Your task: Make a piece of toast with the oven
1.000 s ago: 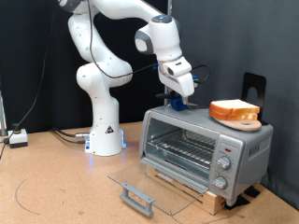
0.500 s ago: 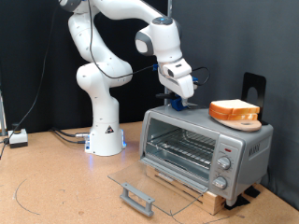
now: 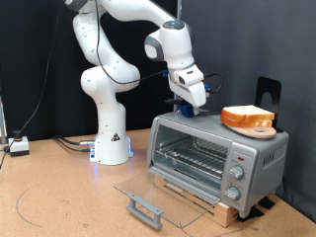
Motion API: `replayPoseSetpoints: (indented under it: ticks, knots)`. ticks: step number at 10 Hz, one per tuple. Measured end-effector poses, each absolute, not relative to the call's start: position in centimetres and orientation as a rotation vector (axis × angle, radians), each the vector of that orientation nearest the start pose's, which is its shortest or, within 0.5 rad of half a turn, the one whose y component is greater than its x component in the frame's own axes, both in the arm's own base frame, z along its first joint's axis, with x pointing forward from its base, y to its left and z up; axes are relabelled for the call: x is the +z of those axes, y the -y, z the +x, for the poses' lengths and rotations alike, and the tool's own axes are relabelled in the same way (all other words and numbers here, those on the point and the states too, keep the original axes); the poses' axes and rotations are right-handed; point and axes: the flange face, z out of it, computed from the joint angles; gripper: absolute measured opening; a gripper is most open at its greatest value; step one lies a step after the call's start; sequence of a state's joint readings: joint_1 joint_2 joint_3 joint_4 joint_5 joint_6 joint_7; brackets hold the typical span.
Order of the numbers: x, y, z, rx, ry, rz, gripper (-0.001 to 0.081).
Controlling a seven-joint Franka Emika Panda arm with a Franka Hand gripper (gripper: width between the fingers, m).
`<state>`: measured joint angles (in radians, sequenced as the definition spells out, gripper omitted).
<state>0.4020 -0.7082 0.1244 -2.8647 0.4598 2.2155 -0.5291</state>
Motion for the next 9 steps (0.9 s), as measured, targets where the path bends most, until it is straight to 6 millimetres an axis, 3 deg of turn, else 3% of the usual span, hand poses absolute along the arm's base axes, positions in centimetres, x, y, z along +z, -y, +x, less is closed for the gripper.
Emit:
replayPoseSetpoints:
  ticks: [1,2,3,4,7,9]
  knots:
    - [38.1,-16.8,27.2,-0.099,1.055,-2.644,0.0712]
    - [38.1,-16.8,27.2,-0.098,1.054,-2.644,0.0512]
    - [38.1,-16.8,27.2,-0.098,1.053,-2.644,0.0512]
    - [38.1,-16.9,27.2,-0.098,1.051,-2.643,0.0403]
    - [38.7,-16.8,27.3,-0.125,1.046,-2.616,0.0403]
    - [40.5,-16.5,27.2,-0.189,1.04,-2.576,0.0403]
